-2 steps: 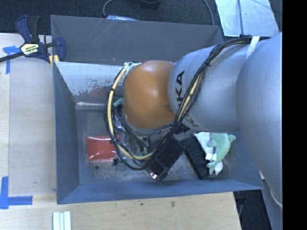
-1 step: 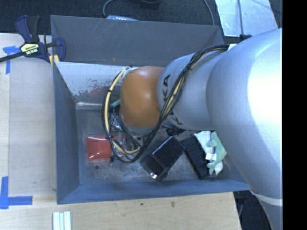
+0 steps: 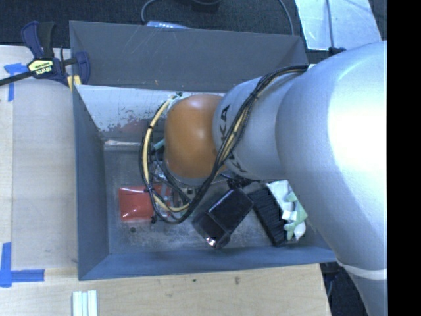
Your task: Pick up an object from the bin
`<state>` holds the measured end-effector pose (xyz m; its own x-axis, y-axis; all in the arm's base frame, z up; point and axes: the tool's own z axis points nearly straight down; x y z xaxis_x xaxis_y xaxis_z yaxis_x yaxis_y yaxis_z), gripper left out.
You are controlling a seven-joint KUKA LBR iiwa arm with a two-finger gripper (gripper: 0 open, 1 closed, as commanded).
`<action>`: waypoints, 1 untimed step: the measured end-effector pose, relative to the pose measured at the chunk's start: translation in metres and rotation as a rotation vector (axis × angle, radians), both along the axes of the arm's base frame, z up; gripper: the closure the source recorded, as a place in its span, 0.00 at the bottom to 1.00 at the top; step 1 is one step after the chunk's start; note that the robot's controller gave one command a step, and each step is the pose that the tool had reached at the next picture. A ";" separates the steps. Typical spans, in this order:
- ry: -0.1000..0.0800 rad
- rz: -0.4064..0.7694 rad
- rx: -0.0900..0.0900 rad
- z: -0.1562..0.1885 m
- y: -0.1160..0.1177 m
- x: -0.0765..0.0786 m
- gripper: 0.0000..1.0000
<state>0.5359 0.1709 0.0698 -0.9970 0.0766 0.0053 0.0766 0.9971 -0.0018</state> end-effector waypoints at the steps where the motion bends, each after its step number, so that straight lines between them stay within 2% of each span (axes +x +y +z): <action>1: -0.005 -0.025 0.002 0.000 0.002 -0.005 0.00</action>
Offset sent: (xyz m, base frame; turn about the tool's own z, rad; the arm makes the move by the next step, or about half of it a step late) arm 0.0000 0.0000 0.0000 0.0000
